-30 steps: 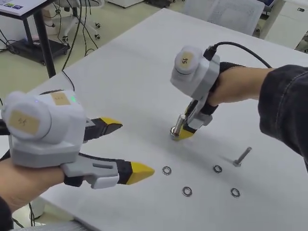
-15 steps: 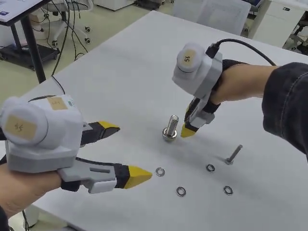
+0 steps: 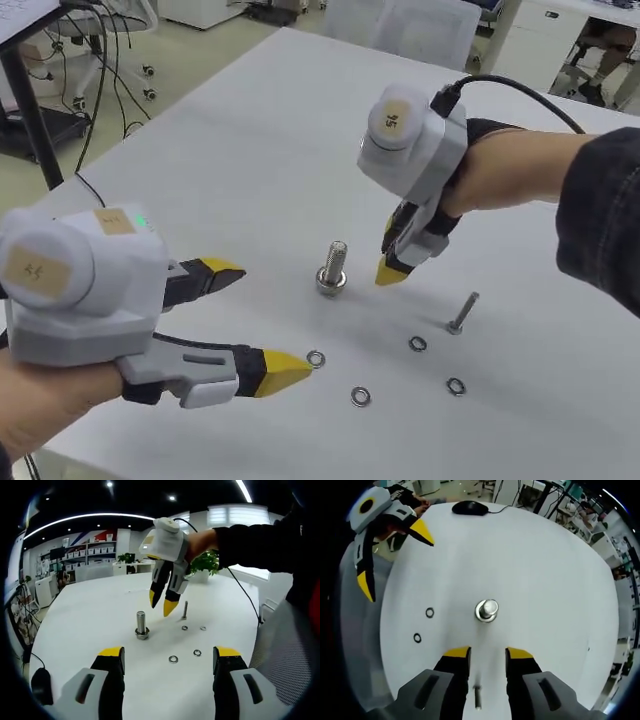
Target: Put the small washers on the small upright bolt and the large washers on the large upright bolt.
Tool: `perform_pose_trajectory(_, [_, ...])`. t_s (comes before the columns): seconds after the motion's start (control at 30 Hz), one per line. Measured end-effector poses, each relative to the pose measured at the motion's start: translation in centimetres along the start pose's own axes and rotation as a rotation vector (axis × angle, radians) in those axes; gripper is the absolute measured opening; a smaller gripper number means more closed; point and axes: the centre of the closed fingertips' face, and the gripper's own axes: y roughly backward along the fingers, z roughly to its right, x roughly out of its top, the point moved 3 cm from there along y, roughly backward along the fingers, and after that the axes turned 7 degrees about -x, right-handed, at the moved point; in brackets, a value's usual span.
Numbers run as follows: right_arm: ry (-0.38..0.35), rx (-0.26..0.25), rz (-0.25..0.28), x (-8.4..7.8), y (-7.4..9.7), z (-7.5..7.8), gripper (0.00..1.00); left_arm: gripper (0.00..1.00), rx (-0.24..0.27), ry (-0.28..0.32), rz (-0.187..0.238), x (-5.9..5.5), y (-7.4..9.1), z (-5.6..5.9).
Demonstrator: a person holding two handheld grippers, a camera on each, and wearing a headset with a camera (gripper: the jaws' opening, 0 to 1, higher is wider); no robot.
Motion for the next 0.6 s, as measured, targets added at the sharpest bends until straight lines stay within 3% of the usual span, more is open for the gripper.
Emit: perform_pose_trajectory(0.6, [-0.059,0.010,-0.024,-3.0,0.2,-2.1,0.27,0.71,-0.060,-0.034,-0.003,0.7,-1.0,0.6])
